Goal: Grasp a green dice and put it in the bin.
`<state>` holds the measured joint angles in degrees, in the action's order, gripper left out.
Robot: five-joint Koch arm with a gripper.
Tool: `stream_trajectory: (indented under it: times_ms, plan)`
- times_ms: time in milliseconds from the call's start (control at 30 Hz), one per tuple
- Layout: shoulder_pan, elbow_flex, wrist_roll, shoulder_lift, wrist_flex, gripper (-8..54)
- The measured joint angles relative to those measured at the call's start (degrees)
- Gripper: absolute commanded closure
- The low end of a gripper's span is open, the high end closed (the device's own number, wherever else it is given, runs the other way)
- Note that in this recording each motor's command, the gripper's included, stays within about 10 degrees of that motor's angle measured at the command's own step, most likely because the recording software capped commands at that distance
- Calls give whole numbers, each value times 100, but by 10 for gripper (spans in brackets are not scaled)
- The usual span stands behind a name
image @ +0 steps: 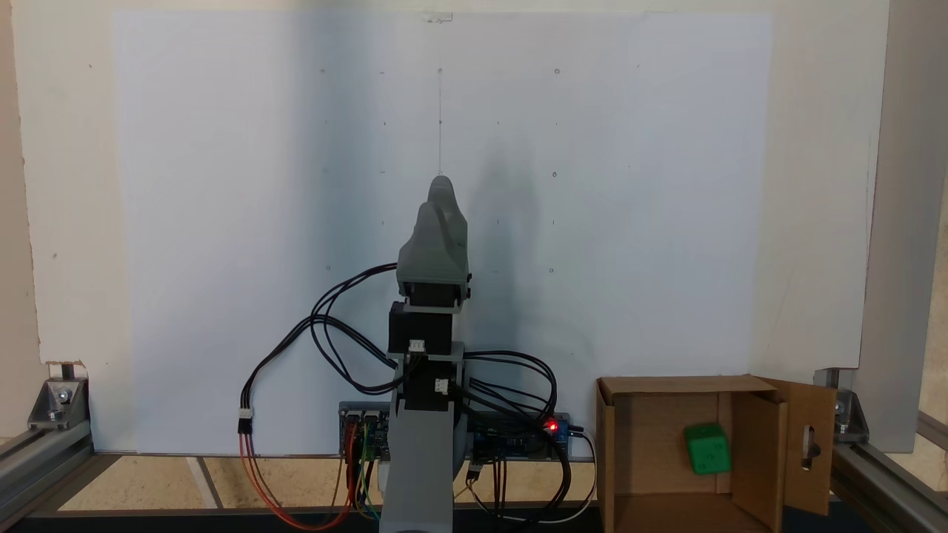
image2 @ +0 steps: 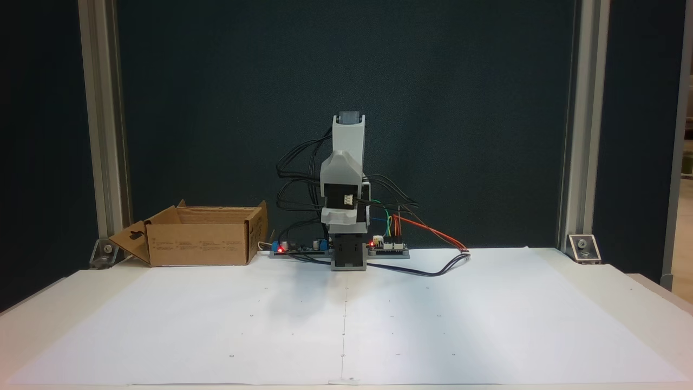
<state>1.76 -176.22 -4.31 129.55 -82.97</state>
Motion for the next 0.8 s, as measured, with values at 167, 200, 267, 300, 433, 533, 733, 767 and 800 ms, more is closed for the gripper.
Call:
stream_trajectory:
  times_ms: [167, 200, 267, 300, 433, 533, 733, 767, 800]
  plan:
    - [9, 0, 0, 0, -79, 11]
    - [9, -9, 0, 0, -79, 11]
    - [9, -9, 0, 0, -79, 11]
    - [9, -9, 0, 0, -70, 11]
    - [18, -9, 0, 0, -79, 11]
    - [26, -9, 0, 0, -79, 11]
    - [53, -9, 0, 0, -79, 11]
    - [53, -9, 0, 0, -79, 11]
    - [53, -9, 0, 0, -79, 11]
